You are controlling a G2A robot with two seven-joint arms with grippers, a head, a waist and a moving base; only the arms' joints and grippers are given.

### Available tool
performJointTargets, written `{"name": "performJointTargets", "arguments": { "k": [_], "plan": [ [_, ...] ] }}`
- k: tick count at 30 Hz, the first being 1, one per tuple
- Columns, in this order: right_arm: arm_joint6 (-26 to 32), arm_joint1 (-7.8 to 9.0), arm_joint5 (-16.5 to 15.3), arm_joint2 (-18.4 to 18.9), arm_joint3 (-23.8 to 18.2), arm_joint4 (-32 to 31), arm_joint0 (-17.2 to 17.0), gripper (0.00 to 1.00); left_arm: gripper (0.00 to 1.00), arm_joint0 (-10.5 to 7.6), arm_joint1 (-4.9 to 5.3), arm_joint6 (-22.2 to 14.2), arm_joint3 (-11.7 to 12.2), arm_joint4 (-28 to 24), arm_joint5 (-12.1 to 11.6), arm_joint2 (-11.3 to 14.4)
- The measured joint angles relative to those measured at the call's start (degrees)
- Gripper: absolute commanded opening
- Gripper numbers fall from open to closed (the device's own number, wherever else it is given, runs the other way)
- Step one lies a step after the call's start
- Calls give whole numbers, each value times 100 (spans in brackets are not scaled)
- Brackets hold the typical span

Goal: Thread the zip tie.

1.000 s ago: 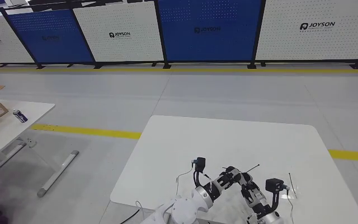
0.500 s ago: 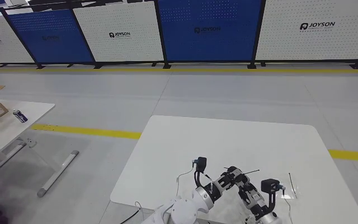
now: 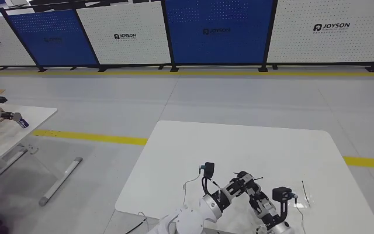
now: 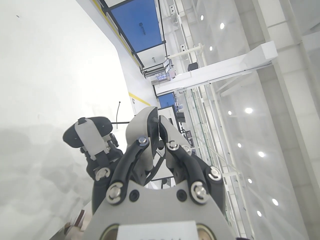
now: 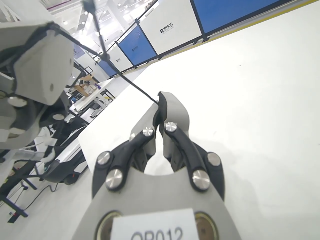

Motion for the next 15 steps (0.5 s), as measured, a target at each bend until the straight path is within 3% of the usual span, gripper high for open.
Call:
{"name": "performJointTargets", "arguments": {
  "k": [15],
  "plan": [
    [47,-22,-10,15,27,-39,8,0,0,207,52,-69,-288,188,-65,-37]
  ]
}}
